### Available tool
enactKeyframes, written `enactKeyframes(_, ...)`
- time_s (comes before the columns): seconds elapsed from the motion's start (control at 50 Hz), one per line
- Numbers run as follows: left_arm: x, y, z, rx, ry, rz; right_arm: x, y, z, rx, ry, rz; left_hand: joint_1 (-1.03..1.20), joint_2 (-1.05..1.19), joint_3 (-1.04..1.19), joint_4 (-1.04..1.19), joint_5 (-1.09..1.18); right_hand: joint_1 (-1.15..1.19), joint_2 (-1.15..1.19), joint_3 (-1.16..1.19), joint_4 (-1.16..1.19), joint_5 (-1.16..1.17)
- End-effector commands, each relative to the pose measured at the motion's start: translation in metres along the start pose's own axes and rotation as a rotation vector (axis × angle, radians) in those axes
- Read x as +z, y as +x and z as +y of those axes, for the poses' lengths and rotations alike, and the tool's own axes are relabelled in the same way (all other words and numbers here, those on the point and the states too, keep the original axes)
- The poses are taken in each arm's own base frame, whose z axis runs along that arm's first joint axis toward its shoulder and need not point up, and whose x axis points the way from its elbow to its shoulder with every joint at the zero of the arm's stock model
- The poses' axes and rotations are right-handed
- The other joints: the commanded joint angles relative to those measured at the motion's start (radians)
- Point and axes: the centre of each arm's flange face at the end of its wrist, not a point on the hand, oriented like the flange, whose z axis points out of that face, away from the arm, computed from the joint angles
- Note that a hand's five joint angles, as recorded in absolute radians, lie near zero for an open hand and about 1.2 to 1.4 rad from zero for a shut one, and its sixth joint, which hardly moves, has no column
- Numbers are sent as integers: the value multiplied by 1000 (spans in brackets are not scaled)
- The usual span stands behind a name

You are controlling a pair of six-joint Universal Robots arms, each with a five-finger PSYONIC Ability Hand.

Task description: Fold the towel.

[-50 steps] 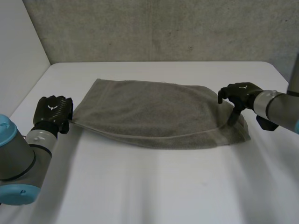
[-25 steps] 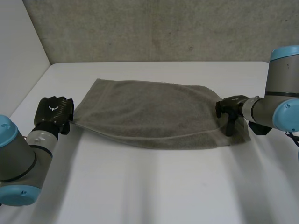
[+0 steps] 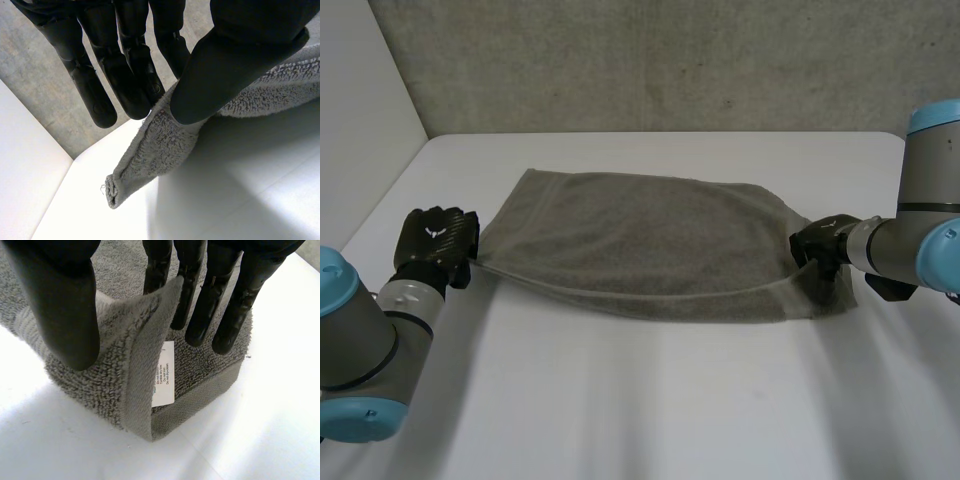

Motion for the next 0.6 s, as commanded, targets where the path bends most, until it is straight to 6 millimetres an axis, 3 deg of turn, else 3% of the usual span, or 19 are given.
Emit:
enactKeyframes(0.02, 0, 0, 0, 1, 1, -1, -7, -3, 2, -8, -3, -2, 247, 178, 178, 178, 203, 168, 173, 167, 169, 165)
enactKeyframes(0.12, 0, 0, 0, 2, 0, 1, -15, -4, 4, -10, -9, -5, 247, 178, 178, 178, 203, 344, 349, 343, 345, 341)
enactKeyframes(0.16, 0, 0, -1, 2, 0, 1, -20, -3, 4, -4, 7, 4, 247, 178, 178, 178, 203, 667, 672, 666, 668, 664)
enactKeyframes(0.28, -3, -2, -3, 9, 5, -4, -36, 2, 1, 3, 83, 49, 247, 178, 178, 178, 203, 669, 674, 668, 670, 666)
enactKeyframes(0.4, -10, -4, -7, 65, -2, -5, -66, 20, 10, 13, 174, 126, 247, 178, 178, 178, 203, 669, 674, 668, 670, 666)
enactKeyframes(0.44, -22, -4, -9, 136, -28, 8, -82, 24, 19, 16, 196, 115, 247, 178, 178, 178, 203, 669, 674, 668, 670, 666)
enactKeyframes(0.56, -50, -3, -20, 226, -55, 60, -101, 25, 38, -56, 187, 74, 247, 178, 178, 178, 203, 669, 674, 668, 670, 666)
enactKeyframes(0.6, -74, 0, -32, 251, -58, 107, -121, 23, 49, -149, 141, 60, 247, 178, 178, 178, 203, 669, 674, 668, 670, 666)
